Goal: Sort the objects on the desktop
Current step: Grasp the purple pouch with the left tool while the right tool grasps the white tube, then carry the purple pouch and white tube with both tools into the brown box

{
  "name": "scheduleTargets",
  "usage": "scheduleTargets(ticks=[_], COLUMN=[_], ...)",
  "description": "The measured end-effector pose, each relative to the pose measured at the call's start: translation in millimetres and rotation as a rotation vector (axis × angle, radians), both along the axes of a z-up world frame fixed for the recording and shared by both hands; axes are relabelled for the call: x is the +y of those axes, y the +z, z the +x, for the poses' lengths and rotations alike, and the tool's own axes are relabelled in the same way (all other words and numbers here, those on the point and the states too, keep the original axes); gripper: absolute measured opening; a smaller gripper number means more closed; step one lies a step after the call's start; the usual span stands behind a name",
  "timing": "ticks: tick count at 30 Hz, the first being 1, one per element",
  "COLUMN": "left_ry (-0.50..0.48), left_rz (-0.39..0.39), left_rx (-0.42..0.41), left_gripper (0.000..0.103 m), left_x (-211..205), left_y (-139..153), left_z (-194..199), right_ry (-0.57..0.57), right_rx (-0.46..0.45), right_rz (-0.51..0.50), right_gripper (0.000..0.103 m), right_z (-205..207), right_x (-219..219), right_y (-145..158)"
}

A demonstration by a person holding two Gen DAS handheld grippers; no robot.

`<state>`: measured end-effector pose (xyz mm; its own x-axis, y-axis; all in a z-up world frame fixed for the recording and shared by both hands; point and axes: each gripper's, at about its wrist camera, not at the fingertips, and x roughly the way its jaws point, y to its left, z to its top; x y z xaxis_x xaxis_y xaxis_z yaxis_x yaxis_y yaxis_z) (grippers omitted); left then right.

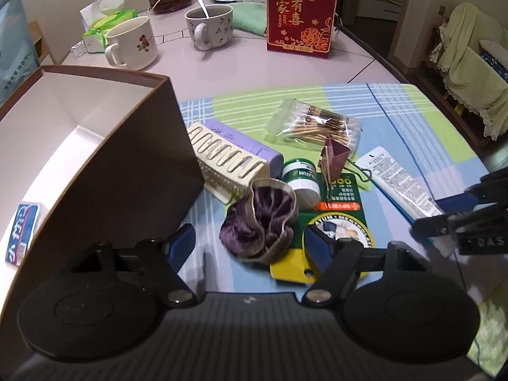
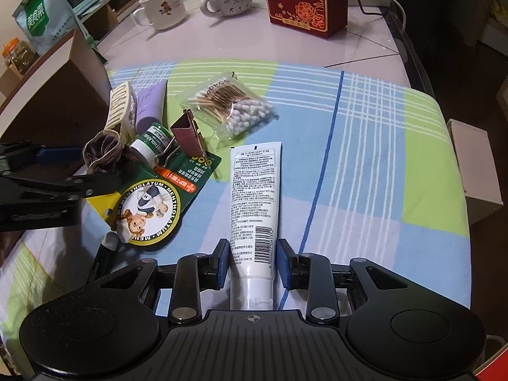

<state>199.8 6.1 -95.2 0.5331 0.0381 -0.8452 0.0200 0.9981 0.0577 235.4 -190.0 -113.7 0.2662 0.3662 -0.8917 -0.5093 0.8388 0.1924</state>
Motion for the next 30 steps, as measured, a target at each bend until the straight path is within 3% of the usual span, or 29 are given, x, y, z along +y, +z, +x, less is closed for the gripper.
scheduleTargets(ticks=[4,10,14,18,24,30], left_ry=[-0.012,-0.027,-0.034,-0.046,-0.019,0.001], left_rz=[-0.016,-0.028,-0.042,-0.052,-0.046,0.001], left_rx=[0.018,0.001,0.006,0.008,0.012,-0.036], left_gripper=[0.044,0.021,0.02,0.02,0.02,0.02], left_x=[2.2,4.8,7.2,6.9,13.4,23.8], left_y=[-12.0,-8.8,1.7,14.7,36.2,73.4], left_z=[7.9,3.6,-12.7,-39.9,-81.7,-123.5], right_ry=[-0.009,0.035,0.028,-0.019,-0.085,-0.119], right_rx=[-0.008,-0.071,-0.066,0.014,0.135,0.203], right_rz=[0.006,-0.033,-0.041,0.012,0.15,0.311], right_gripper=[0.031,0.031,0.029,0.029,0.028,0.028], right_z=[1.4,-5.5,-8.6,-9.1,-22.0,-41.1], right_x=[0.5,8.0,7.7,-5.7,-33.6,-49.5], right_y=[0.5,0.1,0.1,1.5,12.5,41.2])
